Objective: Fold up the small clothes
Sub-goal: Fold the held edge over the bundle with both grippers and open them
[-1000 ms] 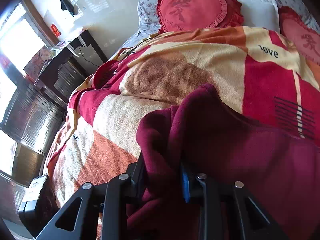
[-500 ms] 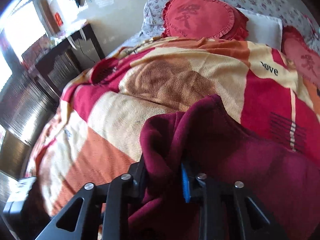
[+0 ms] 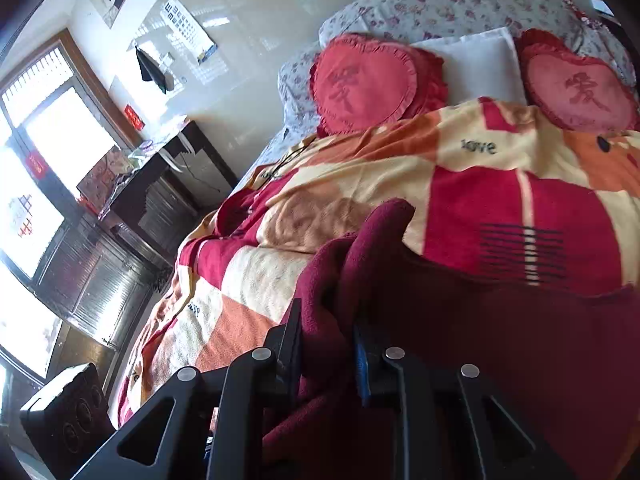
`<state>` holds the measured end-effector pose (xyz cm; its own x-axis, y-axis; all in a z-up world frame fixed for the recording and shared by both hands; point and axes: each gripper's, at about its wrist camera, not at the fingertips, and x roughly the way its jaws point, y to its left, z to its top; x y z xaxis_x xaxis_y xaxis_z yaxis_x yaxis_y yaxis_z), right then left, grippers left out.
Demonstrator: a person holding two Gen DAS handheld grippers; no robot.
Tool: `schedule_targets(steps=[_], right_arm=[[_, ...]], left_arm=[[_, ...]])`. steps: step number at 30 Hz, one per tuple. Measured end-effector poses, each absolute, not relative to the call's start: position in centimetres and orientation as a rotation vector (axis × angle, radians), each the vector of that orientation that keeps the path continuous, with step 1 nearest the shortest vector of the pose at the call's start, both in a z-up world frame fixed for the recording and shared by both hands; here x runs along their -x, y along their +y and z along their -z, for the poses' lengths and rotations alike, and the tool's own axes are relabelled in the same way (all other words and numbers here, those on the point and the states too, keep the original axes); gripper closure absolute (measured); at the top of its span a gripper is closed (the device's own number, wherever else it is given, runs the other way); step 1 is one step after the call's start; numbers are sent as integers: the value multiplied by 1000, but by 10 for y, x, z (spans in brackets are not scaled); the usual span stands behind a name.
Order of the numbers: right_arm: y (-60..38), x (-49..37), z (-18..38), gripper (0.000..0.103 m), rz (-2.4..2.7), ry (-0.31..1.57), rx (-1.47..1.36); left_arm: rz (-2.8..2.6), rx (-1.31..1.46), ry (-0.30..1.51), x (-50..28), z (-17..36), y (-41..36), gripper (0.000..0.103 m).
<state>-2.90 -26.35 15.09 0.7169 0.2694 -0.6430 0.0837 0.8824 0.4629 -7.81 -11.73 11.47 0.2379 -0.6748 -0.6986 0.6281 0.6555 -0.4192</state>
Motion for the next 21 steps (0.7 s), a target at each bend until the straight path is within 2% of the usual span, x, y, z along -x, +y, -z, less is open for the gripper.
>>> schedule_targets(steps=[11, 21], right_arm=[[-362, 108, -172, 86, -8, 692, -513], [-438, 156, -128, 87, 116, 730, -543]], left_arm=[[1049, -100, 950, 123, -132, -238, 73], [1057, -189, 1002, 153, -96, -306, 73]])
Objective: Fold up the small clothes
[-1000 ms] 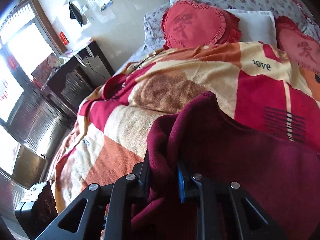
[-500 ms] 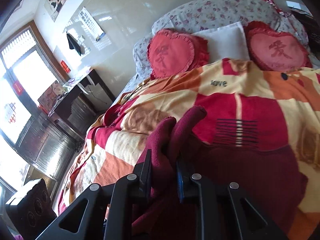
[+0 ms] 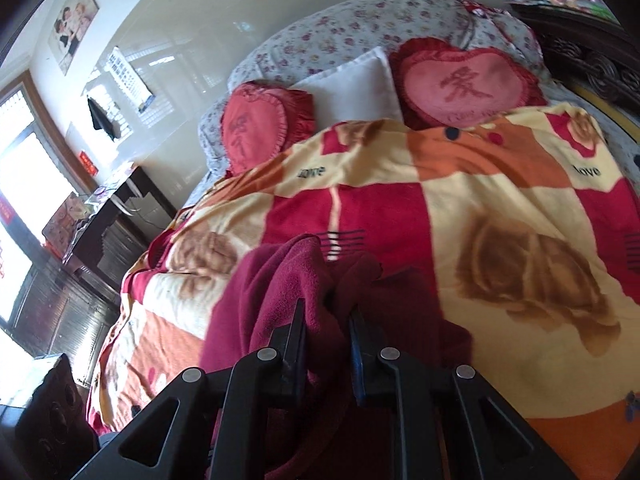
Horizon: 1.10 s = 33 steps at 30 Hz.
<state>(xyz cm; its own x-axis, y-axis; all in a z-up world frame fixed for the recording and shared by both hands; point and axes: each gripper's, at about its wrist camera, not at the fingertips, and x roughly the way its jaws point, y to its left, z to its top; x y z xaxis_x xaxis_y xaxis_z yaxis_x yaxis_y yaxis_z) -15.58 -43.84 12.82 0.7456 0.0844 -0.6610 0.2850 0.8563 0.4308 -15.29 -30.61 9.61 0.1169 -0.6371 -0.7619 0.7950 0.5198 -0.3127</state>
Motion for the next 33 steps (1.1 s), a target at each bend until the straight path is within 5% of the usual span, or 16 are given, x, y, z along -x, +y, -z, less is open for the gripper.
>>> schedule_targets(steps=[4, 6, 9, 18, 23, 24, 25, 33], right_arm=[[-452, 157, -99, 87, 158, 784, -559], [-456, 156, -85, 85, 166, 808, -579], [-461, 167, -85, 54, 245, 811, -590], [-413, 232, -133, 52, 107, 728, -633], [-369, 230, -118, 52, 46, 813, -615], [-363, 228, -113, 57, 60, 834, -588], [-357, 228, -108, 73, 80, 861, -547], [-366, 251, -57, 82, 182, 950, -527]], left_arm=[[1045, -233, 1010, 159, -95, -311, 69], [1072, -265, 1033, 164, -101, -307, 58], [1149, -284, 1015, 173, -118, -286, 47], [992, -270, 971, 141, -113, -202, 44], [908, -278, 1027, 136, -88, -190, 44], [913, -284, 1025, 138, -85, -190, 44], [915, -291, 1023, 140, -83, -191, 44], [925, -300, 1089, 145, -54, -199, 44]])
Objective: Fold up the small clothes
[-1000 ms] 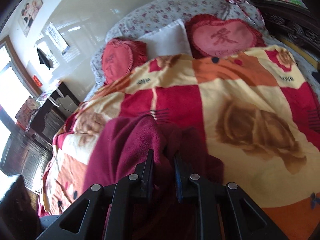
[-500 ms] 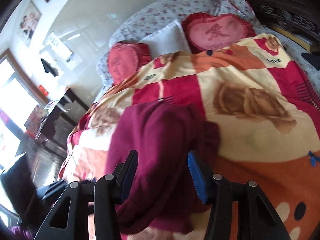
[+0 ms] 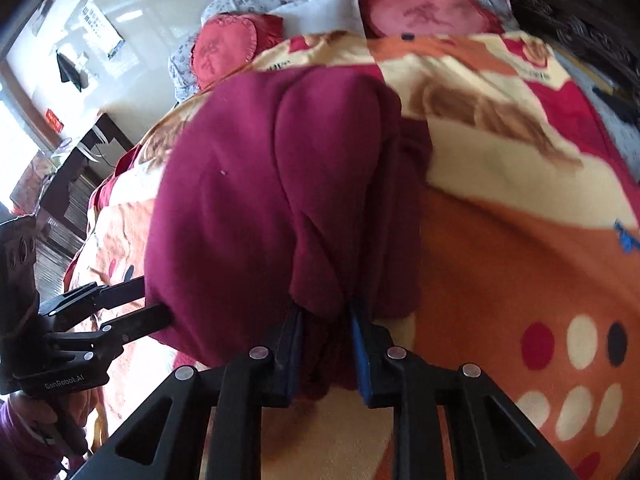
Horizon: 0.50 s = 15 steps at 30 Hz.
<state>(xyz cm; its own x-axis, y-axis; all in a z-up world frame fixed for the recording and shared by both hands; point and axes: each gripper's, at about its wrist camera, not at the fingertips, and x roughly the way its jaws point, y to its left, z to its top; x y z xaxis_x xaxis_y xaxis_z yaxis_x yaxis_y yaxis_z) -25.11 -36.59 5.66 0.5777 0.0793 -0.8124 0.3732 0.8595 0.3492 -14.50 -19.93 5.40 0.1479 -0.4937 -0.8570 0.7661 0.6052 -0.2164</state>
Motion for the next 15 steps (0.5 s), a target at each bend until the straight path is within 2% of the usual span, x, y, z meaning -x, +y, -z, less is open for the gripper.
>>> schedule_targets(steps=[6, 11, 15], right_arm=[[-379, 273, -87, 82, 191, 883, -592], [-371, 262, -129, 80, 217, 765, -494], [-363, 238, -137, 80, 180, 724, -478]], left_arm=[[913, -296, 994, 145, -86, -190, 44], [910, -264, 923, 136, -110, -195, 44], [875, -284, 898, 128, -109, -211, 44]])
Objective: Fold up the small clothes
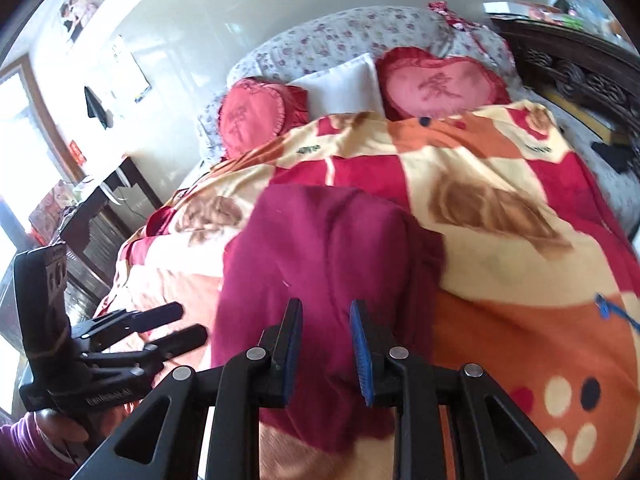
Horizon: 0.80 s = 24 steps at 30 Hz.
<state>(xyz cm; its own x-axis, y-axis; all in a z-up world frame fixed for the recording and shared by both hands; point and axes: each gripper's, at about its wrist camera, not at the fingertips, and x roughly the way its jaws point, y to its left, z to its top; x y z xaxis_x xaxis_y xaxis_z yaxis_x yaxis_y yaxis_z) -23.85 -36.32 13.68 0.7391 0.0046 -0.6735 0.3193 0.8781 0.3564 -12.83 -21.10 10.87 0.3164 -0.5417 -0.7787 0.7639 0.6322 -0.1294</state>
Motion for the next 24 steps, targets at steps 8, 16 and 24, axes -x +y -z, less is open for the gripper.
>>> schedule_targets(steps=[8, 16, 24], right_arm=[[-370, 206, -97, 80, 253, 820, -463], [-387, 231, -71, 74, 288, 801, -554], [-378, 231, -77, 55, 307, 819, -512]], left_arm=[[859, -305, 929, 121, -86, -239, 44], [842, -325, 909, 125, -79, -249, 39], [835, -309, 941, 124, -79, -244, 37]])
